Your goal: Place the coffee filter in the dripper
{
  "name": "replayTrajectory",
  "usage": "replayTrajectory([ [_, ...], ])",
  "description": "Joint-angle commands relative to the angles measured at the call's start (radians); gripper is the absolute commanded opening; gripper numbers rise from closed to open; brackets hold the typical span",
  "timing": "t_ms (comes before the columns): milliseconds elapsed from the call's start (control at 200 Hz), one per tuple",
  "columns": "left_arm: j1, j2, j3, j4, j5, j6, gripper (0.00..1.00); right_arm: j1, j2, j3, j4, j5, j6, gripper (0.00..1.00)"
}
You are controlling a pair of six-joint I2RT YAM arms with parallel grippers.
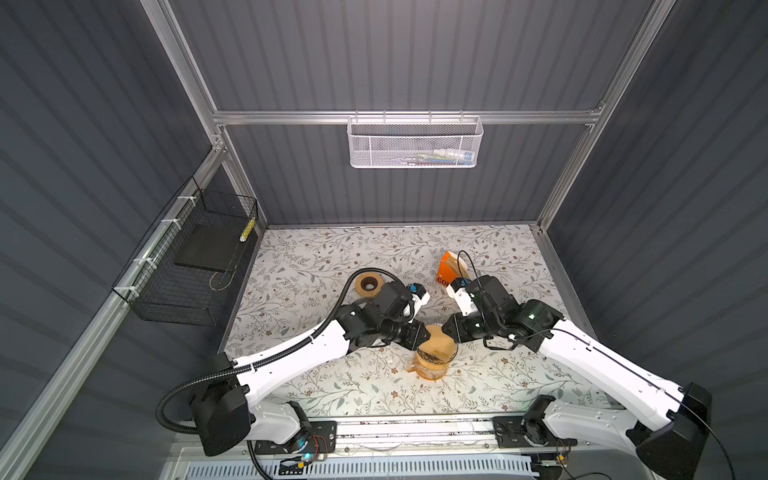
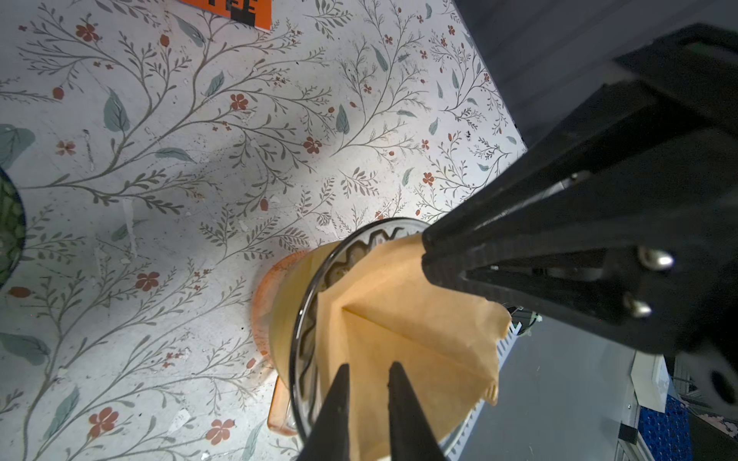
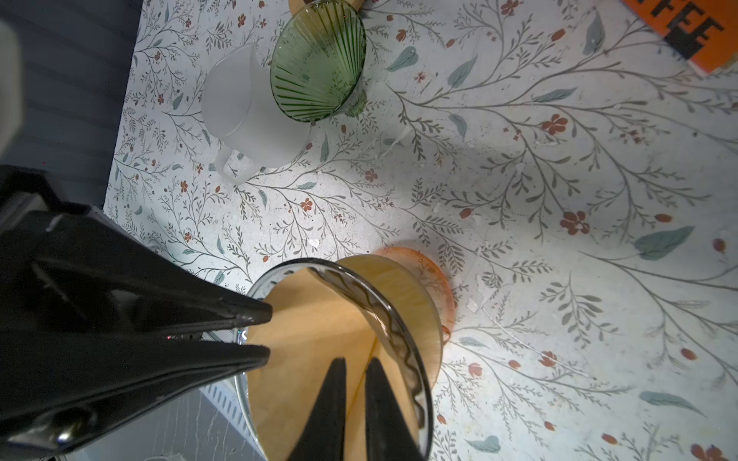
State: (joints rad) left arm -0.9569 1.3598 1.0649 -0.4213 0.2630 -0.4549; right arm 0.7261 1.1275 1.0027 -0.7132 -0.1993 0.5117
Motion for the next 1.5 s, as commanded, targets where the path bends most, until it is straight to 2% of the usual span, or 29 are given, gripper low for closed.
replayTrajectory([
  [0, -0.005, -0.025, 0.036, -0.010, 0.026, 0.013, 0.20, 0.005, -0.037, 0.025, -0.027, -0.007, 0.008, 0.14],
  [300, -0.013, 0.003, 0.043, -0.039, 0.186, 0.005, 0.21, 0.033, -0.098, -0.010, -0.074, 0.003, 0.050, 0.14],
  [520, -0.018, 0.034, 0.051, -0.061, 0.224, 0.013, 0.21, 0.050, -0.110, -0.047, -0.078, -0.005, 0.074, 0.14],
  [991, -0.026, 0.047, 0.049, -0.085, 0.224, 0.018, 0.21, 0.079, -0.113, -0.081, -0.059, 0.005, 0.097, 0.14],
  [1216, -0.026, 0.009, 0.076, -0.080, 0.177, 0.013, 0.21, 0.076, -0.142, -0.014, -0.083, 0.076, 0.077, 0.14],
  [1361, -0.024, -0.056, 0.086, -0.073, -0.023, -0.011, 0.20, 0.046, -0.171, 0.056, -0.089, 0.123, 0.034, 0.17],
  [1496, -0.020, -0.068, 0.137, -0.103, -0.129, -0.022, 0.20, -0.028, -0.187, 0.077, -0.070, 0.090, 0.001, 0.18],
])
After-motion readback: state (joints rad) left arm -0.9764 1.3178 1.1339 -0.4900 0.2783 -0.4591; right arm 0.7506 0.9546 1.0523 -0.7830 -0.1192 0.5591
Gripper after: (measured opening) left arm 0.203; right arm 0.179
